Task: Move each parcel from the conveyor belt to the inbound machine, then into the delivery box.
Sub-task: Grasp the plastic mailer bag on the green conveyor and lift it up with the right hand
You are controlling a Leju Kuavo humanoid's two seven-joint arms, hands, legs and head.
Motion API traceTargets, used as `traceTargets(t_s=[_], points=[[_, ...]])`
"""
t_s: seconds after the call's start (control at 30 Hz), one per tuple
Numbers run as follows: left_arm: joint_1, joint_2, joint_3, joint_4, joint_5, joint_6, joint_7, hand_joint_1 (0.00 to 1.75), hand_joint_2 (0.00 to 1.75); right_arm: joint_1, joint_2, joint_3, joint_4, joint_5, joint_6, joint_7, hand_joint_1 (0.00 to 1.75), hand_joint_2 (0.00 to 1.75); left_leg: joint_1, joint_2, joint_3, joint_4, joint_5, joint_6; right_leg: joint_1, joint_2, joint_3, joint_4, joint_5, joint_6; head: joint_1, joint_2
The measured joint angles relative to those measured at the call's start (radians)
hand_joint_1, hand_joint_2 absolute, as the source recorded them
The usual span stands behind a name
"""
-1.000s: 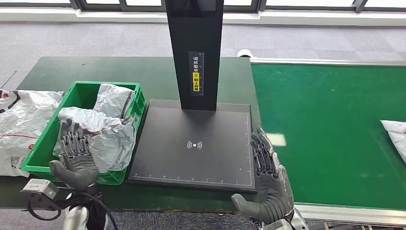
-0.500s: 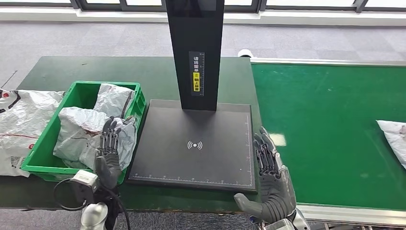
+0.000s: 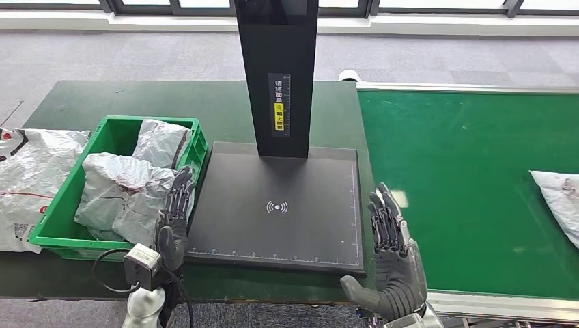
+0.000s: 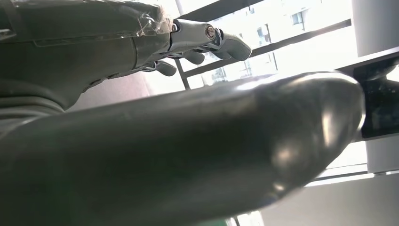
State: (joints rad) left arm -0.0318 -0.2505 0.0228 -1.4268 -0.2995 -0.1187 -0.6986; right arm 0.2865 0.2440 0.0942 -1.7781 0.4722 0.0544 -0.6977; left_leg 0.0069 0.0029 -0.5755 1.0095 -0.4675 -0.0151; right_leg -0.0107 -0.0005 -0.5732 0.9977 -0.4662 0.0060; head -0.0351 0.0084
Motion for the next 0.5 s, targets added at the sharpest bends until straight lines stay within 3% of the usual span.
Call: traceTargets(t_s=[0.5], points=[[-0.133, 0.127, -0.134, 0.144, 0.191, 0.062, -0.001, 0.00, 0.00, 0.014, -0.011, -0.017, 0.000, -0.032, -0.047, -0.001, 0.00, 1.75, 0.000, 0.000, 0.000, 0.000, 0.000, 0.000, 0.000, 0.000, 0.000, 0.000, 0.000, 0.000, 0.000, 0.000]])
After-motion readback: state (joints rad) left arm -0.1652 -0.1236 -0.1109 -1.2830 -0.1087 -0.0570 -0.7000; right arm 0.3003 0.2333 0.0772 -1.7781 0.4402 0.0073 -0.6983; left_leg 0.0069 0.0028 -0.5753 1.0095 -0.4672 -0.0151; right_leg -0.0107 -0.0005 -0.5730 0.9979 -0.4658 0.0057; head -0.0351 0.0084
